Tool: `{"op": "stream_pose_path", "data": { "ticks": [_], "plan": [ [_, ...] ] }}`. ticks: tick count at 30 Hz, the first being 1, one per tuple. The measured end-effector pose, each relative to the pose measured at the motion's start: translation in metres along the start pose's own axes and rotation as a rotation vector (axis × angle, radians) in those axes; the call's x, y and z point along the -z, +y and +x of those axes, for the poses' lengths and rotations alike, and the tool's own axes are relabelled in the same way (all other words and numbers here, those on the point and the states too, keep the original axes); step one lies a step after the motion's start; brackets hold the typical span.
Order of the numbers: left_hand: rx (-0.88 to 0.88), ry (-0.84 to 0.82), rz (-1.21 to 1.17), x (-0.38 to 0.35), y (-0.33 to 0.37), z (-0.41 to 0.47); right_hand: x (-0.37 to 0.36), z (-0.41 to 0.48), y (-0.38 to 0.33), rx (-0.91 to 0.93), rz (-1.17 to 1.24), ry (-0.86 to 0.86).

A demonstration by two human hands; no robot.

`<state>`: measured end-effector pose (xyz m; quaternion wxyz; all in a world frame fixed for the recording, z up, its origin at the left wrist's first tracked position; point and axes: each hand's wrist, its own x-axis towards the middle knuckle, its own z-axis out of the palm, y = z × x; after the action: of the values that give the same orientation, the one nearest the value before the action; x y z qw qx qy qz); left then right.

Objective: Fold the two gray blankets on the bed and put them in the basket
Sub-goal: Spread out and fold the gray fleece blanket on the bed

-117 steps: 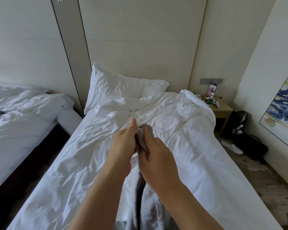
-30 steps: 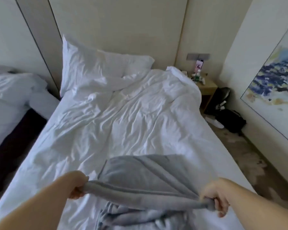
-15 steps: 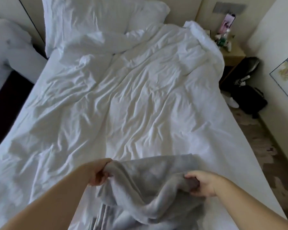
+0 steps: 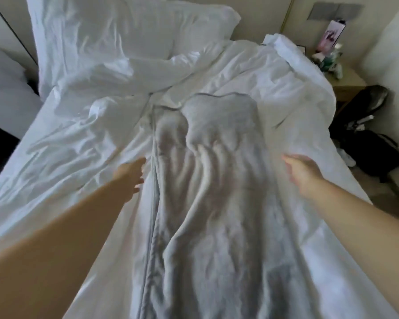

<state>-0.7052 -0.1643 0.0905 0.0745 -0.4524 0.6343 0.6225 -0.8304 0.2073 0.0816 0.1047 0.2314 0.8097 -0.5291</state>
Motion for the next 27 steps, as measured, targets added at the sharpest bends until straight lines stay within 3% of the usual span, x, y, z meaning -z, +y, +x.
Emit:
{"op": "stream_pose_path", "data": {
  "ticks": [2,4,6,8,10,12,14,16,19,23,27],
  "plan": [
    [0.109,-0.039,0.201,-0.005,-0.051,0.014,-0.001,0.002,0.06,-0.098,-0.299,0.074],
    [0.223,-0.095,0.337,-0.013,-0.094,0.019,0.0,-0.004,0.107,-0.286,-0.339,0.061],
    [0.271,-0.155,0.38,-0.022,-0.122,0.022,0.001,-0.006,0.137,-0.44,-0.2,-0.077],
    [0.253,-0.207,0.409,-0.026,-0.133,0.027,0.002,-0.012,0.141,-0.545,-0.182,-0.331],
    [0.173,-0.24,0.456,-0.024,-0.13,0.038,0.004,-0.008,0.136,-0.465,-0.309,-0.463],
    [0.008,-0.053,0.322,-0.015,-0.119,0.055,0.007,0.009,0.128,-0.165,-0.384,-0.143],
    [-0.119,0.206,0.139,-0.001,-0.105,0.074,0.013,0.018,0.115,0.018,-0.199,0.151],
    [-0.117,0.213,0.11,0.008,-0.103,0.082,0.016,0.02,0.113,-0.055,-0.02,0.085],
    [0.048,0.083,0.178,0.01,-0.131,0.073,0.021,0.009,0.142,-0.29,-0.063,-0.099],
    [0.209,0.004,0.215,0.017,-0.193,0.021,0.027,-0.045,0.203,-0.452,0.041,-0.221],
    [0.238,-0.043,0.346,0.027,-0.265,-0.046,0.028,-0.134,0.266,-0.522,0.01,-0.187]
  ]
}}
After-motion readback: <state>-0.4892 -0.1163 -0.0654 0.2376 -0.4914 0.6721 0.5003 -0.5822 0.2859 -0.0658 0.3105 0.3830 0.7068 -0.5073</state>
